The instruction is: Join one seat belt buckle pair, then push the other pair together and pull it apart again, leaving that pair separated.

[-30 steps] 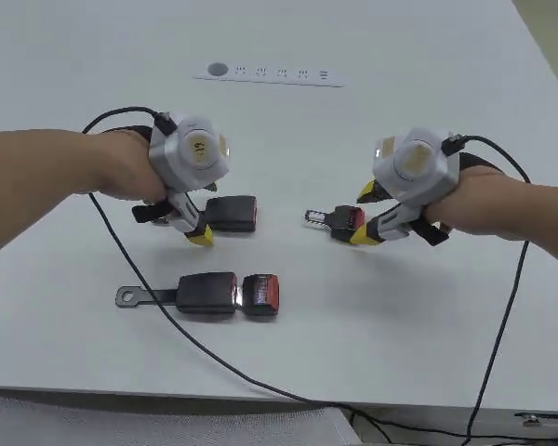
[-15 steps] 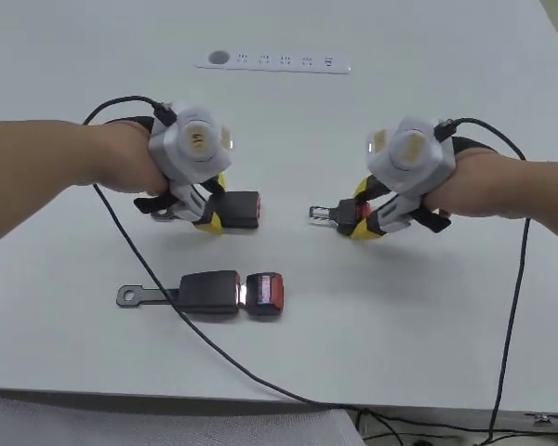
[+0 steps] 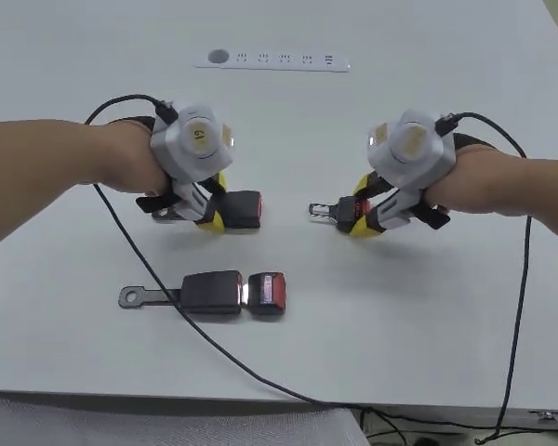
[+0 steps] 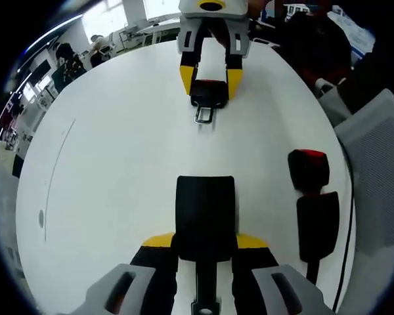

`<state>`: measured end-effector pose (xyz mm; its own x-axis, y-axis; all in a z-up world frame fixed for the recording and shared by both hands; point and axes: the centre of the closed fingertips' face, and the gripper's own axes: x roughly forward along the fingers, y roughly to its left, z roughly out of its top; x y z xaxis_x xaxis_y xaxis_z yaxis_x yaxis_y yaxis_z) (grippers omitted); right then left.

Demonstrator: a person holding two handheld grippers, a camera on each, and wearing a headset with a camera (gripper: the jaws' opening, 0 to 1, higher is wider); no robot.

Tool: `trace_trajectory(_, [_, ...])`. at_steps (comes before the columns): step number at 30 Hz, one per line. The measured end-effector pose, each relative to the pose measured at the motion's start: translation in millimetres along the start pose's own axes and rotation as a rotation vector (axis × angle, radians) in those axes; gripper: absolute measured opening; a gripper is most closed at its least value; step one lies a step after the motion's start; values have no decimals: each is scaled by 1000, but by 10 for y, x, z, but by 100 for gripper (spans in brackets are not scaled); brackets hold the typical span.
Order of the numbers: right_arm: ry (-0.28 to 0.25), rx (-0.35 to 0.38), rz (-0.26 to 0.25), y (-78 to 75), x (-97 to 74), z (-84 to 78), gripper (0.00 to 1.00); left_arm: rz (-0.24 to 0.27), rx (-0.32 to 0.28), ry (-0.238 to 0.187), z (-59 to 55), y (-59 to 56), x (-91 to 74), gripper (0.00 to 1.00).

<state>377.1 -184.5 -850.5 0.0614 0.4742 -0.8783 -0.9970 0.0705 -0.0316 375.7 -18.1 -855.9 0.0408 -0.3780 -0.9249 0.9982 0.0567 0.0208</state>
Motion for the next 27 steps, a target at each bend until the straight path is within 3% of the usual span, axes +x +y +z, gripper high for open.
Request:
trace_trajectory(17, [-15, -58, -9, 88, 191, 454, 32, -7, 1, 17, 11, 21, 6, 32])
trace_trajectory(27, [-17, -84, 13, 75, 264, 593, 32, -16, 19, 40, 26, 12, 15, 32])
